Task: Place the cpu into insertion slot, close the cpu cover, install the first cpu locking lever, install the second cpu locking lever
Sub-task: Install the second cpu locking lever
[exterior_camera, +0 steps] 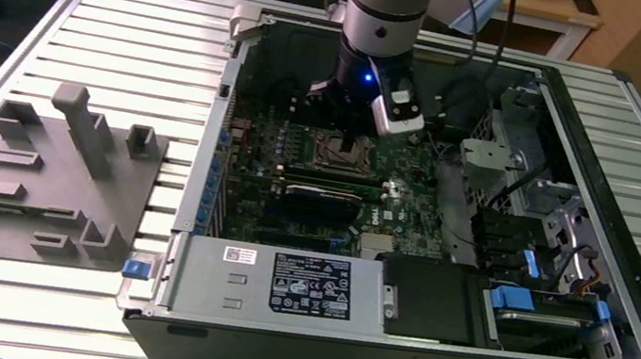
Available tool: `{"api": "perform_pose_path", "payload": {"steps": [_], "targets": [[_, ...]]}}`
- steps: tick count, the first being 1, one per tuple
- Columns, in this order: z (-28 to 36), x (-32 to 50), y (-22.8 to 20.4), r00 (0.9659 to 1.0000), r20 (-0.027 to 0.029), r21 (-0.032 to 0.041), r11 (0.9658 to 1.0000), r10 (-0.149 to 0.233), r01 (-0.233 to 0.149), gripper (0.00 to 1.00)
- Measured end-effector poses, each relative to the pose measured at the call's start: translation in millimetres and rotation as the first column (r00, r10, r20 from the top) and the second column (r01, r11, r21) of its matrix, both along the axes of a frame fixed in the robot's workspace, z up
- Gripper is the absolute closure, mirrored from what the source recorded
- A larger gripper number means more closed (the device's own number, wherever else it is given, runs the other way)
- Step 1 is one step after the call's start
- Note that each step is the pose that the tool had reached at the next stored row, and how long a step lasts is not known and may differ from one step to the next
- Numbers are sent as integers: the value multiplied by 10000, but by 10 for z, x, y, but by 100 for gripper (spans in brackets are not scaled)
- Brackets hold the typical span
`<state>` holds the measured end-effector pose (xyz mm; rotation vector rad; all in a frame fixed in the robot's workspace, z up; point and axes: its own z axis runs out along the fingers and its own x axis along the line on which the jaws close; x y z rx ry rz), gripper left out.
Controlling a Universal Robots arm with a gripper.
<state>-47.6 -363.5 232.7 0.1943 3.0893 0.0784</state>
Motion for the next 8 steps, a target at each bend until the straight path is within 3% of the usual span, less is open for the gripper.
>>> {"api": "perform_pose_path", "payload": {"steps": [4, 8], "targets": [[0, 0, -61, 10000, 0, 1, 10000, 0, 0, 89], [0, 3, -85, 10000, 0, 0, 10000, 0, 0, 89]]}}
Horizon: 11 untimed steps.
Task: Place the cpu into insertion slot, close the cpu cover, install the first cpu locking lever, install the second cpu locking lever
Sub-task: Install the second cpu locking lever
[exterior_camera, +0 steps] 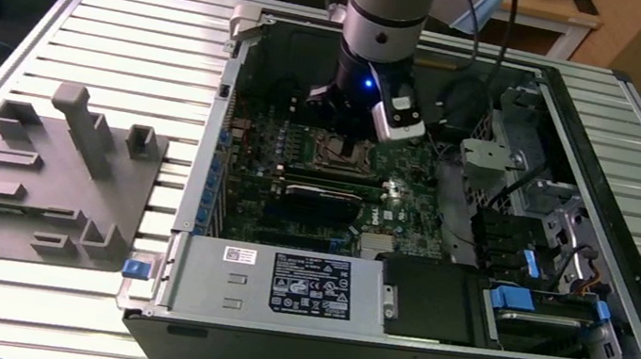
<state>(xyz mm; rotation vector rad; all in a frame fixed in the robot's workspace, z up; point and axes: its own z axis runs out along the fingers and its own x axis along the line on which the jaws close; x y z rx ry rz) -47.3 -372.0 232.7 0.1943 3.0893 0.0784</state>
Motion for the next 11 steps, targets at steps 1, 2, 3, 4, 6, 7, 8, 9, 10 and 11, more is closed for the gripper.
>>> {"api": "perform_pose_path", "payload": {"steps": [1, 2, 3, 4, 6, 7, 8, 9, 10, 11], "targets": [[0, 1, -5, 10000, 0, 0, 10000, 0, 0, 89], [0, 3, -8, 10000, 0, 1, 10000, 0, 0, 89], [0, 5, -11, 10000, 1, 1, 10000, 0, 0, 89], [0, 7, -14, 10000, 0, 1, 10000, 0, 0, 89], [0, 8, -22, 10000, 0, 0, 10000, 0, 0, 89], [0, 8, -24, 10000, 0, 1, 10000, -1, 1, 89], [-1, 8, -25, 10000, 0, 1, 10000, -2, 2, 89], [0, 8, -28, 10000, 0, 1, 10000, -1, 1, 89], [0, 8, -30, 10000, 0, 0, 10000, -1, 1, 89], [0, 7, -31, 10000, 0, 0, 10000, -1, 1, 89]]}}
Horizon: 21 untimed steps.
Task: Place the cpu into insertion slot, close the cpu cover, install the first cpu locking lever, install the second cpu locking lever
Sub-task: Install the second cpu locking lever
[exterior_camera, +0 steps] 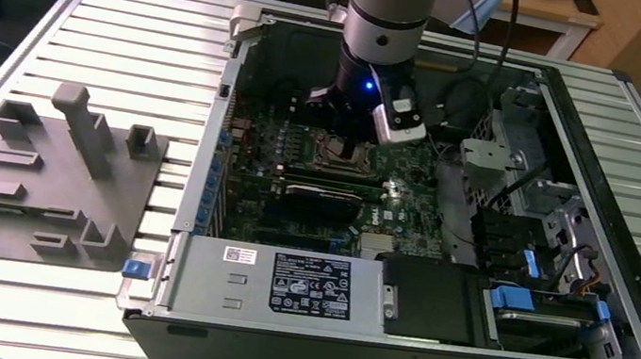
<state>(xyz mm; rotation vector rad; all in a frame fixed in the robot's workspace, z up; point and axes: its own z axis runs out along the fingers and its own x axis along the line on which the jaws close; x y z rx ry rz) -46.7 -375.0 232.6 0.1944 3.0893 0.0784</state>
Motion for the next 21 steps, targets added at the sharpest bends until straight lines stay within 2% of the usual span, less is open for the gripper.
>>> {"api": "perform_pose_path", "payload": {"steps": [3, 15, 21], "targets": [[0, -20, -6, 10000, 1, 0, 10000, 1, -1, 89], [0, -48, -84, 10000, 1, 0, 10000, 1, -1, 89], [0, -49, -86, 10000, 1, 0, 10000, 1, -1, 89]]}}
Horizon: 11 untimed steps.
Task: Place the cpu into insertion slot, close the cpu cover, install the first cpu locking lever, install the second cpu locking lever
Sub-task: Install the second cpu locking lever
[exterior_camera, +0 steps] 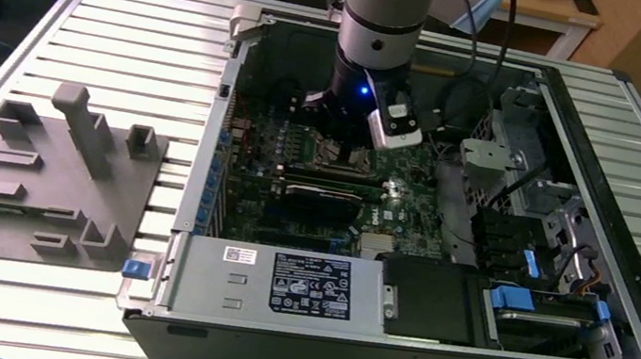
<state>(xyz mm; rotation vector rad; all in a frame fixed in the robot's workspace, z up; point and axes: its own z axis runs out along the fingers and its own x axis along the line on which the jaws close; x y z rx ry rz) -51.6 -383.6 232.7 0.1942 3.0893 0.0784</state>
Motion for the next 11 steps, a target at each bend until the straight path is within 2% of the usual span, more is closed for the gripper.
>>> {"api": "perform_pose_path", "payload": {"steps": [4, 11], "targets": [[-5, -12, -1, 10000, 5, 2, 10000, -1, 1, 89], [-29, -112, 0, 10000, 23, -1, 10000, 0, 0, 89]]}}
